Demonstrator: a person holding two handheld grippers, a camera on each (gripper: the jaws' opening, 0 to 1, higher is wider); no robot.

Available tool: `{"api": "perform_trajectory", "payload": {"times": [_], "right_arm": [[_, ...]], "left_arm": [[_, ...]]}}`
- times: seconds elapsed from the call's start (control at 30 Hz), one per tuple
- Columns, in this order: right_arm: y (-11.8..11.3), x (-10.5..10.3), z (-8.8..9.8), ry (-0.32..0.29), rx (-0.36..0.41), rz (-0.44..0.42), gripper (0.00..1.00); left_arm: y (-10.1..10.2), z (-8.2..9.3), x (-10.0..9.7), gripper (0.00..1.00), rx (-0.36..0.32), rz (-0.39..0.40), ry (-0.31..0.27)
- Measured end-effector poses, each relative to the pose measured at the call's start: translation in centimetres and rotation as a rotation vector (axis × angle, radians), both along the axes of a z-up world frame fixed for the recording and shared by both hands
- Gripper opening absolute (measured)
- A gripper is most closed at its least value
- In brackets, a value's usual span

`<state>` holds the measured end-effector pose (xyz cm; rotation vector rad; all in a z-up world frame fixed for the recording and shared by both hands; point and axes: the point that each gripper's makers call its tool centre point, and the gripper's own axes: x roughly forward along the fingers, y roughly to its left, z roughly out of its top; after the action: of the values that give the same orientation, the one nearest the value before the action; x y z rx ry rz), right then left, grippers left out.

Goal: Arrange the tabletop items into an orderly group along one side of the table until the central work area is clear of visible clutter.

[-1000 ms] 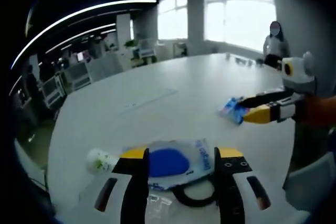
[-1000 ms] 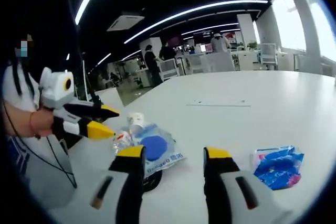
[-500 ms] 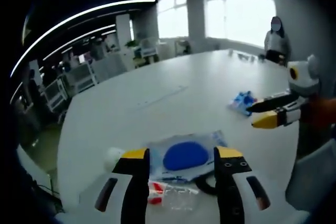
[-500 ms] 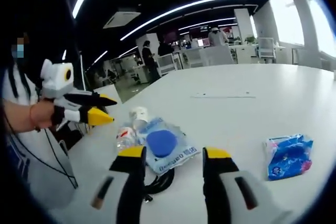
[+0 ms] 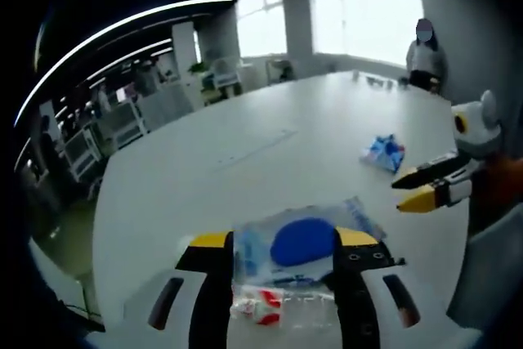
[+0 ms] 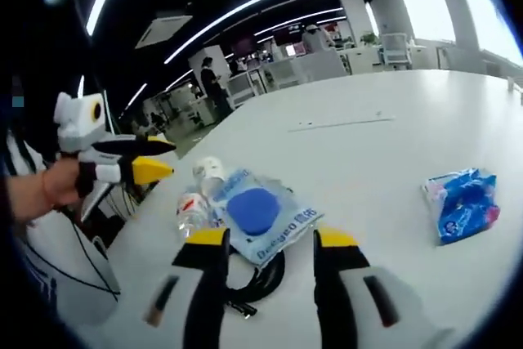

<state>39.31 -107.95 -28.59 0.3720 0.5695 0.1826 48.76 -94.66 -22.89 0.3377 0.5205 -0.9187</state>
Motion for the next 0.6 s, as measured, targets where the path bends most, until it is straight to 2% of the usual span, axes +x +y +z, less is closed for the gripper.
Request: {"api": "perform_trajectory", "payload": {"times": [0.07,0.27,0.6], "right_arm": [[0.3,0.3,-0.3,0.007,0.035,-0.017,0.38],[0.7,0.7,-2.2,0.074,0.063,-0.045,0.38],[1.2,1.5,-3.7,0.111,0.096,-0.066,0.37]], "left_arm": [[0.0,-0.2,0.3,0.45,0.003,-0.007,0.001],[-0.1,-0.5,0.7,0.44,0.0,-0.019,0.007],[0.0,-1.4,1.7,0.43,0.002,-0.024,0.022]]}}
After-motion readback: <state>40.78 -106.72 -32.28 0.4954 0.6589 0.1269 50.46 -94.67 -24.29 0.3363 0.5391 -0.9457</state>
